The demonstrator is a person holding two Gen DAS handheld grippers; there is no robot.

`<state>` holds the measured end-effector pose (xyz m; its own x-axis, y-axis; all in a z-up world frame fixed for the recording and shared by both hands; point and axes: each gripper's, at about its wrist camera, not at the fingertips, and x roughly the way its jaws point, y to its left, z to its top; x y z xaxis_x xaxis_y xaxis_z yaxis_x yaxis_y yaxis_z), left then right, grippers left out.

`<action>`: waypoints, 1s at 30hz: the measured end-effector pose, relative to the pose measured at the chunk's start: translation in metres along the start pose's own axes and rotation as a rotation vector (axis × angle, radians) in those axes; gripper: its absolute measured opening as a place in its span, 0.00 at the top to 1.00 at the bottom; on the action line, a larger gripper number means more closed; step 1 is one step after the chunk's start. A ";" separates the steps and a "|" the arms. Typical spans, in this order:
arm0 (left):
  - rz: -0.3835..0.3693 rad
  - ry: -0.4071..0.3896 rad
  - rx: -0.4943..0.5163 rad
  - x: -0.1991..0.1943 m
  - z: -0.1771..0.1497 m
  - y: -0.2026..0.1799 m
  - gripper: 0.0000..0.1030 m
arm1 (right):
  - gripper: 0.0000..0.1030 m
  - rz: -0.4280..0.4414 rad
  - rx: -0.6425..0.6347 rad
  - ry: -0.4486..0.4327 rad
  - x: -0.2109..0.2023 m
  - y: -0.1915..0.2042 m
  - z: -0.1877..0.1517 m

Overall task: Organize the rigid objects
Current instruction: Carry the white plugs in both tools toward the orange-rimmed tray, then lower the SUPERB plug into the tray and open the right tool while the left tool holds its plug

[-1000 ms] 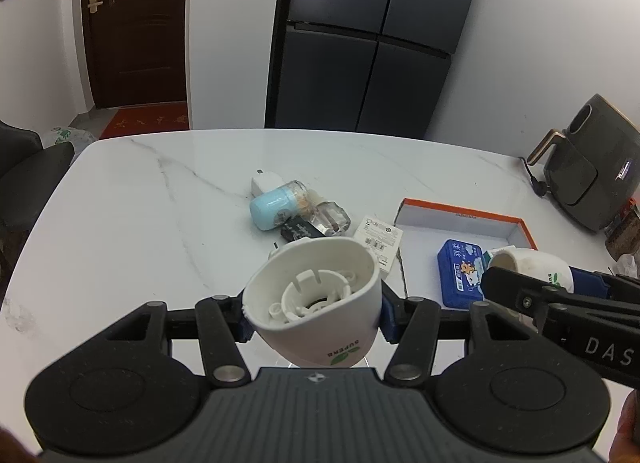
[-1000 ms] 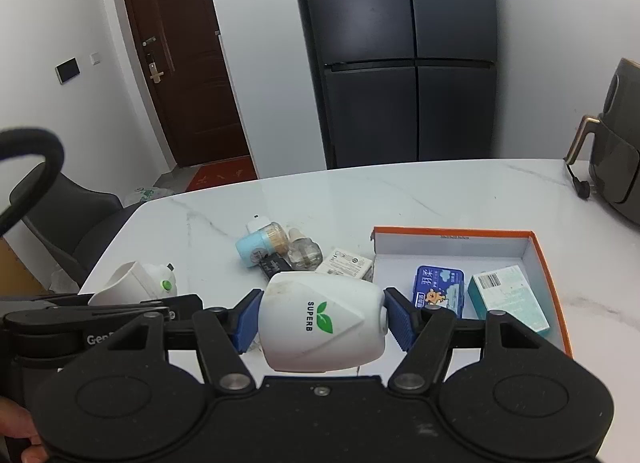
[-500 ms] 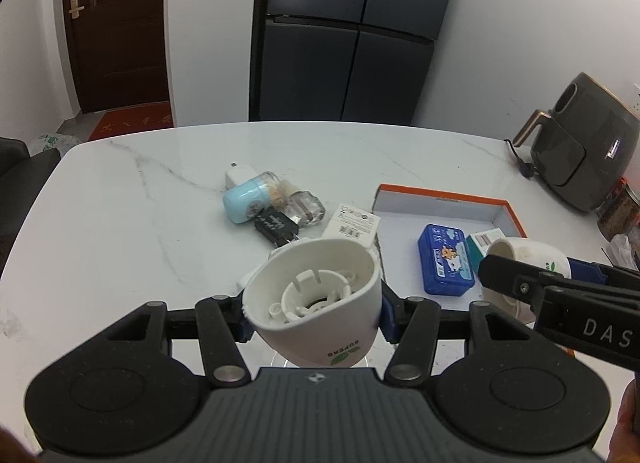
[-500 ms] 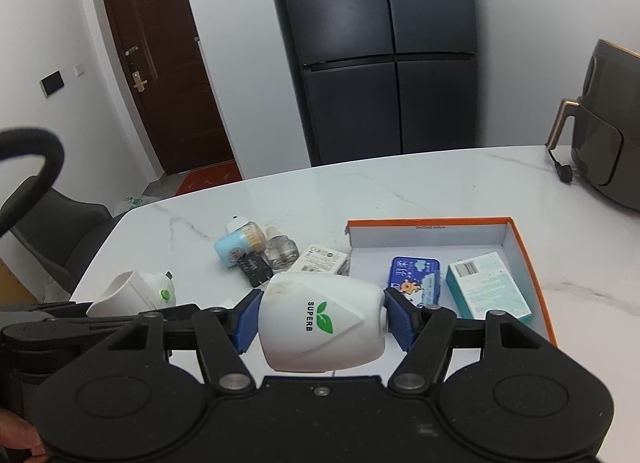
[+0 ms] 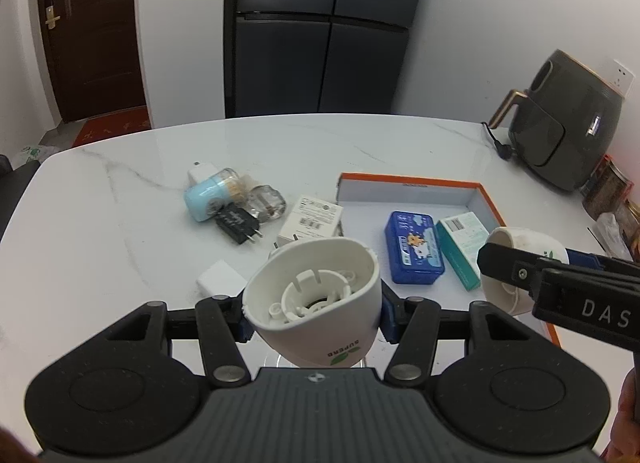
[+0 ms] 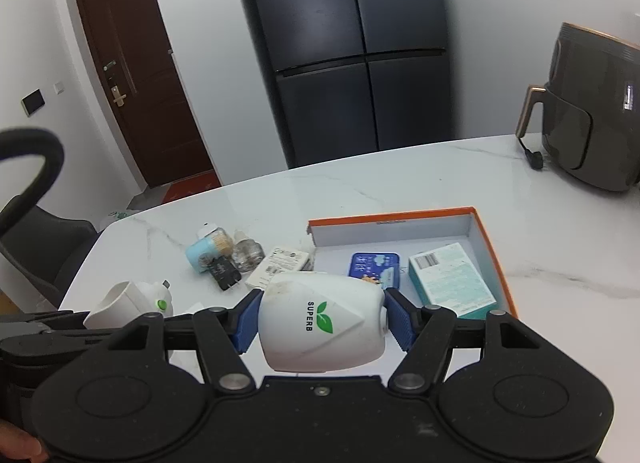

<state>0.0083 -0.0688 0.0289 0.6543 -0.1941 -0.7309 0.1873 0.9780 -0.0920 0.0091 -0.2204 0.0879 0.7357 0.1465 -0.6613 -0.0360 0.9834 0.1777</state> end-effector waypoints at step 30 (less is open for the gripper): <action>-0.058 0.049 0.049 0.021 -0.007 -0.051 0.45 | 0.24 -0.065 0.054 0.021 -0.008 -0.052 -0.007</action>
<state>0.0077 -0.1223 0.0133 0.6050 -0.2452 -0.7575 0.2601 0.9601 -0.1030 0.0004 -0.2722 0.0793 0.7212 0.0856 -0.6874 0.0483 0.9837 0.1731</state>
